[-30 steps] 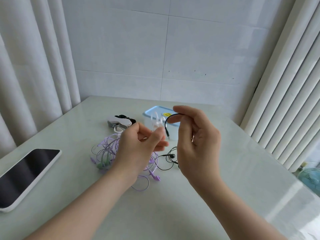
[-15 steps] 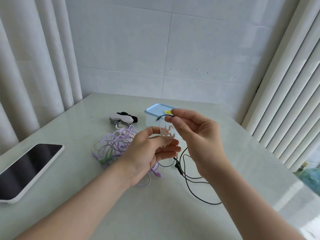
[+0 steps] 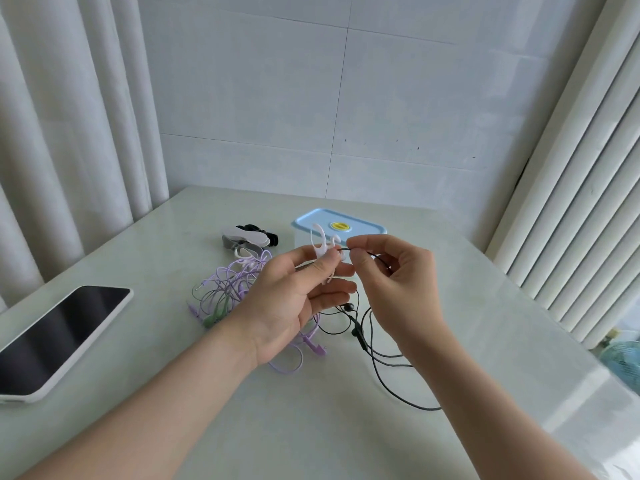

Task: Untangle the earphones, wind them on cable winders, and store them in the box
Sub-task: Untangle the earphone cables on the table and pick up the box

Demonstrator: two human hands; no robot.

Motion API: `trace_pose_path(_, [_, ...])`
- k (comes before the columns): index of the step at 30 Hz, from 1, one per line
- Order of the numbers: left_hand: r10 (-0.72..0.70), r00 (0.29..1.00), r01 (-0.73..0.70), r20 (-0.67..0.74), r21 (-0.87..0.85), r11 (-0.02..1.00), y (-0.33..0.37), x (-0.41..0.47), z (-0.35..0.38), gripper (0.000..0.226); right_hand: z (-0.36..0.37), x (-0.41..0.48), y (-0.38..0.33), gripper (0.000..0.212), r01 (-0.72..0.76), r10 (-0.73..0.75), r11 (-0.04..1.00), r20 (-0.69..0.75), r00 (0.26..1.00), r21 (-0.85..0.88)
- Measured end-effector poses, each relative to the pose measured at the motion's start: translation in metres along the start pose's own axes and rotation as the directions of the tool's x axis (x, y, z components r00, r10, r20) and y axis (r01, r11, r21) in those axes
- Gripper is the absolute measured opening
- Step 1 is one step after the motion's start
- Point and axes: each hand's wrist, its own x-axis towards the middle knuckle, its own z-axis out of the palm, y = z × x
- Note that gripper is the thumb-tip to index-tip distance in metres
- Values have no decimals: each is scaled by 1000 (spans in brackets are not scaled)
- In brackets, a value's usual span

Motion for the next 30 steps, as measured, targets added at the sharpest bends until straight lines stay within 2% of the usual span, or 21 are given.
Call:
trace_pose_path(4, [-2, 1000, 2, 7, 27, 1000, -2, 0, 1, 39, 1, -1, 2, 15, -22, 22, 1000, -12, 1000, -2])
trace_pose_path(12, [-13, 999, 14, 42, -27, 1000, 2, -1, 0, 38, -1, -1, 0, 6, -111, 111, 994, -6, 994, -10])
trace_pose_path(14, [7, 998, -6, 63, -7, 1000, 3, 0, 0, 40, -3, -1, -1, 2, -127, 126, 991, -21, 992, -36])
trace_pose_path(19, [56, 997, -61, 45, 104, 993, 1, 4, -7, 33, -5, 0, -3, 8, -142, 141, 989, -15, 990, -53])
trace_pose_path(22, [79, 997, -80, 15, 156, 985, 2, 5, -9, 31, -6, -1, -1, 20, -179, 184, 979, 46, 982, -100])
trace_pose_path(25, [121, 992, -114, -23, 217, 970, 5, 5, -11, 41, -6, -1, 0, 34, -268, 286, 955, 154, 946, -126])
trace_pose_path(27, [183, 979, -155, -87, 255, 954, 5, 6, -13, 37, -5, -2, 1, 25, -277, 314, 945, 244, 918, -176])
trace_pose_path(30, [299, 939, -229, -170, 340, 912, 4, 7, -14, 22, 0, -7, 2, 10, -114, 235, 942, 378, 895, -316])
